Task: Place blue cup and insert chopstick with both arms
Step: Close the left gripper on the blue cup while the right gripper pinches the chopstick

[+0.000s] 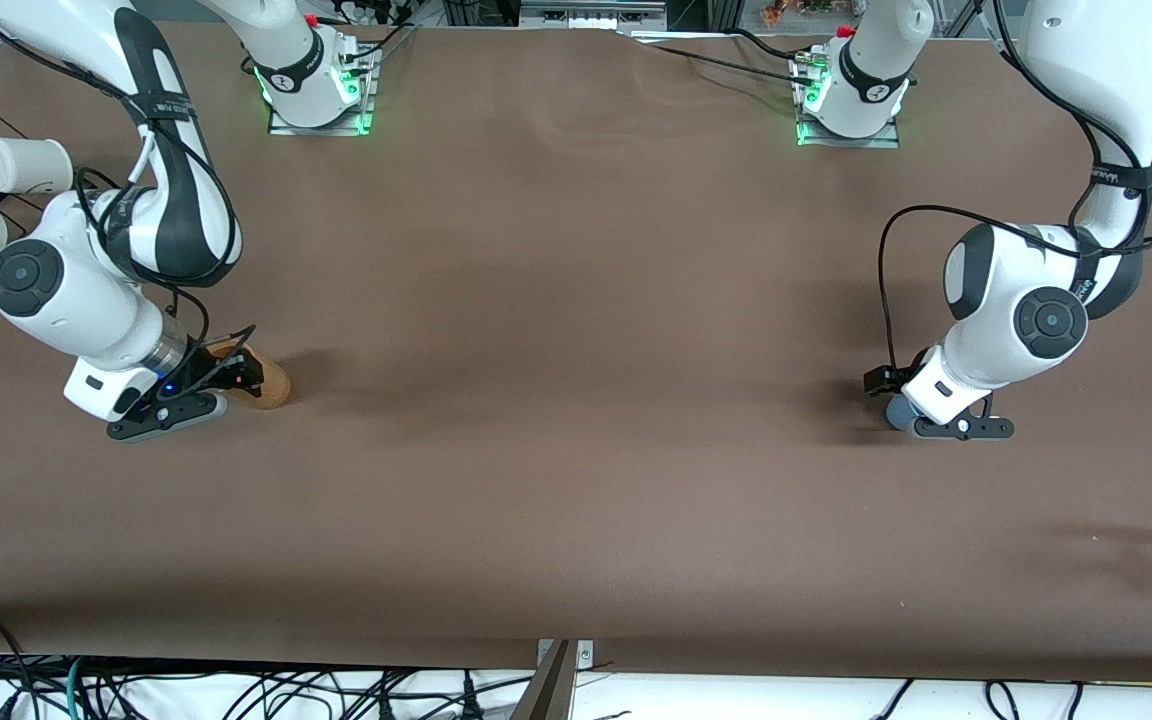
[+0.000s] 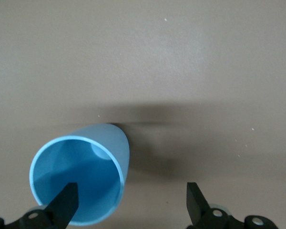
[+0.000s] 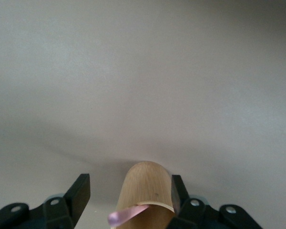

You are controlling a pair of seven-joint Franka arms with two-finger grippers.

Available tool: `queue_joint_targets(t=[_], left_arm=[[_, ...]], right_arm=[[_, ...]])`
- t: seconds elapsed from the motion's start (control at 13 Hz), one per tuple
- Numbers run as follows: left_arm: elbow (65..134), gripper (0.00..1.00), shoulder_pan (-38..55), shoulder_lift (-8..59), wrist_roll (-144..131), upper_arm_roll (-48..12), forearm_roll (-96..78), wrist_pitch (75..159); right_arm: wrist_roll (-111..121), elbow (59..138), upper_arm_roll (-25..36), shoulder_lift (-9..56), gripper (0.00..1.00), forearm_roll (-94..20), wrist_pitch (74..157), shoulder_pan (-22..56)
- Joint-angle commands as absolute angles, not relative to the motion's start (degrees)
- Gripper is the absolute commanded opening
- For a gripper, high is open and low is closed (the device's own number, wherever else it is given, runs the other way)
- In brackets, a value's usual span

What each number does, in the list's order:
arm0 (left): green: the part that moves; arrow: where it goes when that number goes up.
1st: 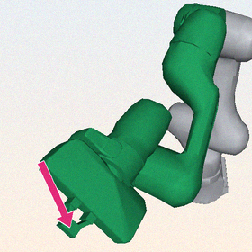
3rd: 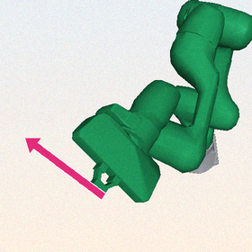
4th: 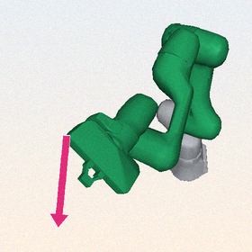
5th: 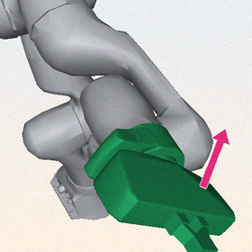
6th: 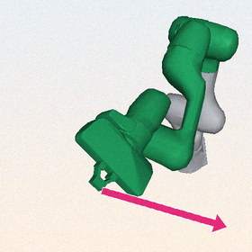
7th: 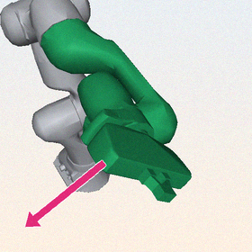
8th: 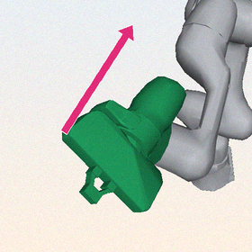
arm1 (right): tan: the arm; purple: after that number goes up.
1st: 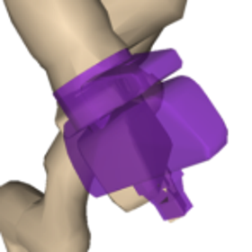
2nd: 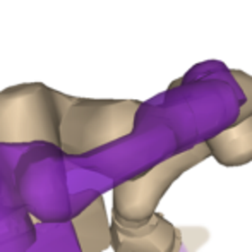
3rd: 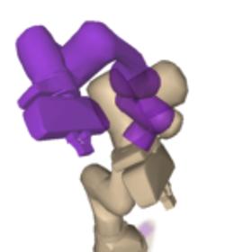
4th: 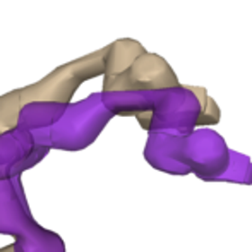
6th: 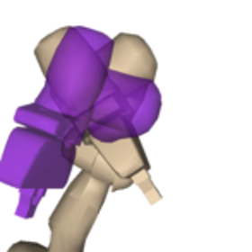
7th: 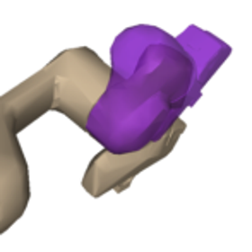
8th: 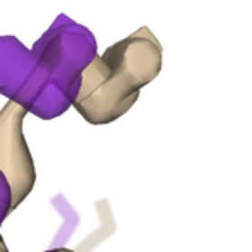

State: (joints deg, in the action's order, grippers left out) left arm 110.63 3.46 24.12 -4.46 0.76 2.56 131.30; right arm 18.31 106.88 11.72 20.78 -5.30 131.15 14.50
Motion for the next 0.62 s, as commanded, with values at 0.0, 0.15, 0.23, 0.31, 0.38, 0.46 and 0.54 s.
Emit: queue_joint_targets(t=[0.0, 0.15, 0.23, 0.31, 0.38, 0.46, 0.54], left_arm=[[111.9, 1.0, 2.9, 26.2, -4.4, 0.5, 4.2, 137.1], [111.7, 0.85, 3.0, 27.5, -4.6, 0.5, 4.1, 139.0], [111.8, 0.46, 2.9, 27.5, -4.7, 0.5, 4.1, 139.0], [111.8, 0.15, 2.9, 27.6, -4.6, 0.5, 4.1, 138.9], [111.9, 0.0, 2.8, 27.4, -4.5, 0.5, 4.2, 138.5], [111.8, 0.0, 2.0, 27.2, -4.5, 0.5, 4.2, 138.2], [111.3, 0.0, 2.0, 26.8, -4.6, 0.5, 4.3, 136.9]], right_arm=[[19.6, 109.8, 11.5, 19.0, 0.76, -6.4, 131.8, 14.2], [19.6, 111.4, 11.5, 18.1, 0.76, -6.4, 131.7, 14.2], [19.6, 111.8, 11.5, 17.9, 0.72, -6.4, 131.7, 14.2], [19.6, 111.8, 11.6, 17.9, 0.69, -6.4, 131.7, 14.2], [19.9, 111.8, 11.6, 17.8, 0.64, -6.4, 131.6, 14.2], [20.4, 111.8, 11.6, 17.8, 0.59, -6.4, 131.6, 14.2], [20.8, 111.8, 11.7, 17.9, 0.53, -6.4, 131.6, 14.2]])
